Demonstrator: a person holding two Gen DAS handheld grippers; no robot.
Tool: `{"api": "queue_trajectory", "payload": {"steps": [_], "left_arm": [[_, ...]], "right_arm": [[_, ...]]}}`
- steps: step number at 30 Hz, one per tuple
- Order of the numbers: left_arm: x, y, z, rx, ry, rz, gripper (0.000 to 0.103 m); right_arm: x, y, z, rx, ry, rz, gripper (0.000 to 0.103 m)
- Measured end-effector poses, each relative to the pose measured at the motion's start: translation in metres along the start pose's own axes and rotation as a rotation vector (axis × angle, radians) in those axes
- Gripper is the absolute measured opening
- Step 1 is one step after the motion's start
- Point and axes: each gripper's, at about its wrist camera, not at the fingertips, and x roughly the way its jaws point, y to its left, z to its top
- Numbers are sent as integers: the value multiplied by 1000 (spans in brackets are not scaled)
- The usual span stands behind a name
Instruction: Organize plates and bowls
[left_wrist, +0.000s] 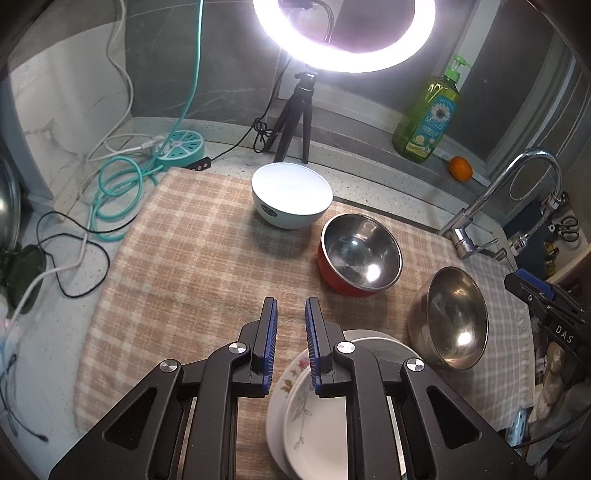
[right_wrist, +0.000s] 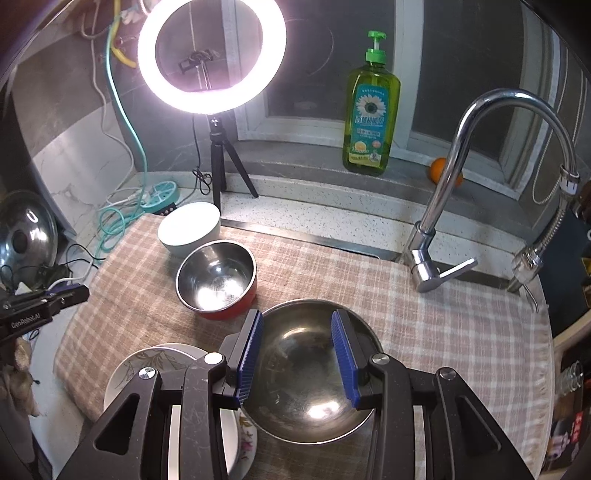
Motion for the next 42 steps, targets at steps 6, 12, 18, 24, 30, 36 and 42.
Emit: {"api": "queue_trajectory", "payload": {"steps": [6,12,18,24,30,36,42], "left_arm": [[3,-9,-2,-48,10,26,14],[23,-14,15,-20,54,-33,14],[56,-12,39,6,121,-136,14],[90,-10,57,35,197,-190,14],[115,-8,72,45,264,-238,14],[135,-4,79,19,311,-264,14],[145,-4,78,12,335,-273,13]], "right_arm": [[4,-12,7,11,-11,99,35],[32,-13,18,70,91,155,35],[56,-14,32,208,158,182,35],[93,0,47,257,206,176,35],[134,8,49,308,283,166,35],[153,6,49,335,328,155,32],[165,10,50,317,362,144,27]]}}
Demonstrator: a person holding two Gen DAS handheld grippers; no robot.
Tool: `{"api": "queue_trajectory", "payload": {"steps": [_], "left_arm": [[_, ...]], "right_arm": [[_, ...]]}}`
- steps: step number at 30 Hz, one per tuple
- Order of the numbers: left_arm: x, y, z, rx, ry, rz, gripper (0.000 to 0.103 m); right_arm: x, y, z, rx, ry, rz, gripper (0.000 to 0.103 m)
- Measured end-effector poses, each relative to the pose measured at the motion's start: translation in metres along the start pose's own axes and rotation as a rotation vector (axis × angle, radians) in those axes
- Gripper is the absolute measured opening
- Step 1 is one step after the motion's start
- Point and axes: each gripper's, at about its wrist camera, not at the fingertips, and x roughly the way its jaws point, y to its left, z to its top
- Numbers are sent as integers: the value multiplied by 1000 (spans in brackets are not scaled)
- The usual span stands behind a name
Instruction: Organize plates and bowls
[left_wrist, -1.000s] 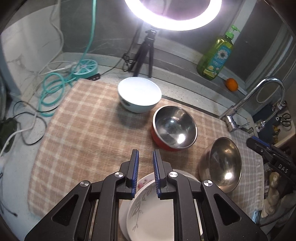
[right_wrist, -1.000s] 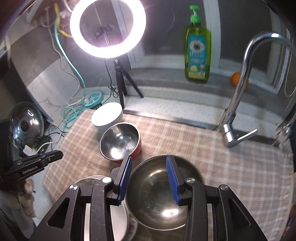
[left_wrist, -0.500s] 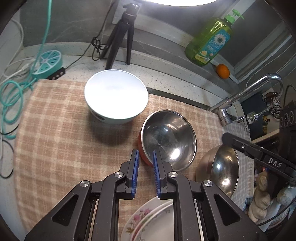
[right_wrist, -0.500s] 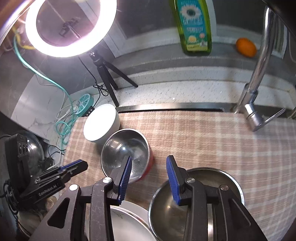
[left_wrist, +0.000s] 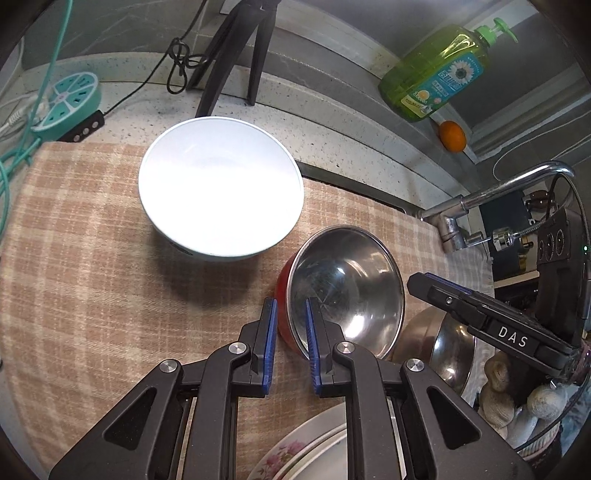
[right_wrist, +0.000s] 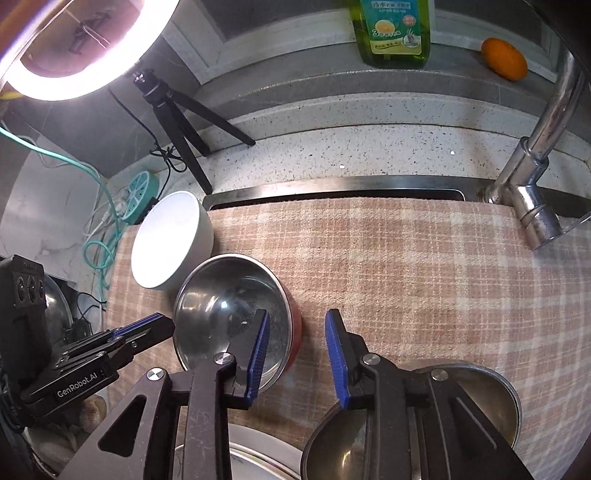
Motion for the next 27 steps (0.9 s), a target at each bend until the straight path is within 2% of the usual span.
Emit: {"api": "queue_trajectory", "payload": {"steps": [10,17,27], "left_arm": [[9,0,4,-2,11,7,13],[12,-4,3,10,13,7,7],[13,-6,1,20,8,20,5]], "right_arm": [[16,-2,3,-1,34,-10,18],[19,-1,3,-3,47,0,12],[19,3,0,-1,55,12,5]]}}
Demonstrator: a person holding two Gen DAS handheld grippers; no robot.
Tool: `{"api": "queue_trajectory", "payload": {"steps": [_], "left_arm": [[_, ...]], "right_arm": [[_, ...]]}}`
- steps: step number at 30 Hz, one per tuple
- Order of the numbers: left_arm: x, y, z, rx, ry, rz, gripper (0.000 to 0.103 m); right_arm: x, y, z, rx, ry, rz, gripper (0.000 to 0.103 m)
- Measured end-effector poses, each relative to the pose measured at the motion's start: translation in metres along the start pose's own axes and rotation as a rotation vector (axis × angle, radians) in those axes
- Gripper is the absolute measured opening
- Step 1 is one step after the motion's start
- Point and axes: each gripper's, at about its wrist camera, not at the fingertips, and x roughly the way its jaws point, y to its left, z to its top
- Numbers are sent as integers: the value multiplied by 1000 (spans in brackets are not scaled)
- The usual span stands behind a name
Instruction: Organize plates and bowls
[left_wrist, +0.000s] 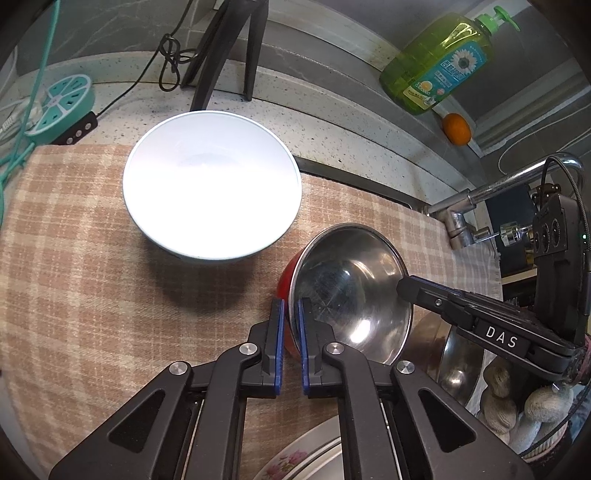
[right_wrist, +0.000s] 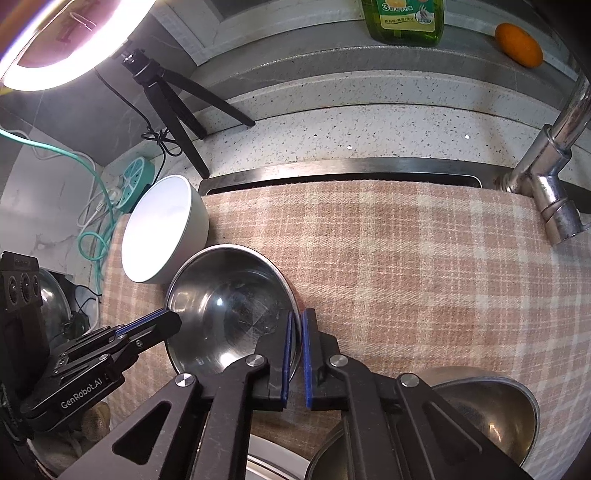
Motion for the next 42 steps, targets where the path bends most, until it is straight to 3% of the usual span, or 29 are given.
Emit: {"api": "queue_trajectory", "payload": {"steps": [15,42], "left_arm": [[-21,-6,-6,-16,-34,-21,5],[-56,-55,-27,45,-106,-35,5]], "right_arm": [[-30,1,-10,1,-40,24,5],[-94,-17,-36,-11,-122,57,5]]}}
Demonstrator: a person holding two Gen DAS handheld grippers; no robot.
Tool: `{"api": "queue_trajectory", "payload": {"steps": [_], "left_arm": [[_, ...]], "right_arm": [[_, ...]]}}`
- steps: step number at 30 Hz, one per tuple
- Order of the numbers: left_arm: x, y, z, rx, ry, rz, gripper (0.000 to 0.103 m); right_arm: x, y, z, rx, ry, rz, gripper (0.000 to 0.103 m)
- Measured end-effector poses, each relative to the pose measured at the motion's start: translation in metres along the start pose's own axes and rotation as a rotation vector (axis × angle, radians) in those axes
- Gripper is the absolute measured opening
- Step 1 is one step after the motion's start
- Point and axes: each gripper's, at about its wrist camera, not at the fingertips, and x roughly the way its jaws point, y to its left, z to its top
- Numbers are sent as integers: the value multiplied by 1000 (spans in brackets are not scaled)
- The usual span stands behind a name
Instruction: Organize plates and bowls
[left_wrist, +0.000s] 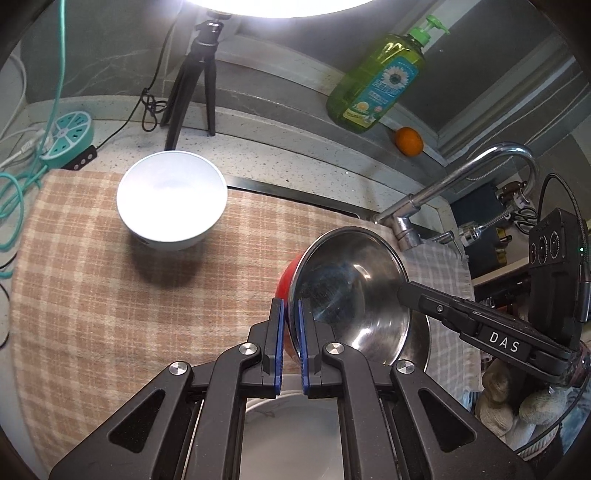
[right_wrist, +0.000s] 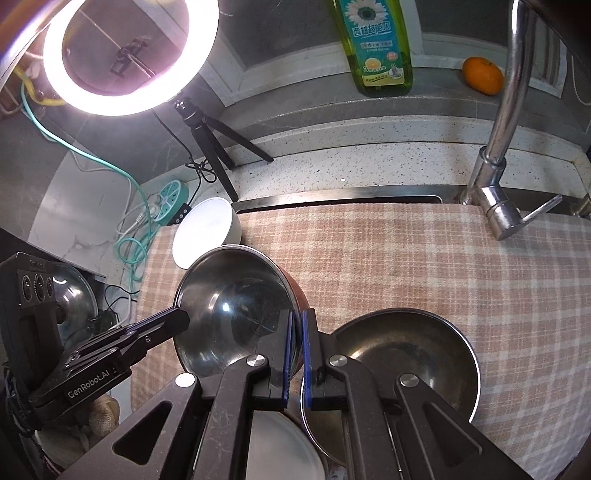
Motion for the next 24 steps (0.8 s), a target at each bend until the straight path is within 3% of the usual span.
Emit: {"api": "queue_trajectory", "payload": {"steps": [24], "left_arm": [[24,-66,-19,100,53,-45,5]], "right_arm": [[-41,-60,-29,73,-21,-47,5]]}}
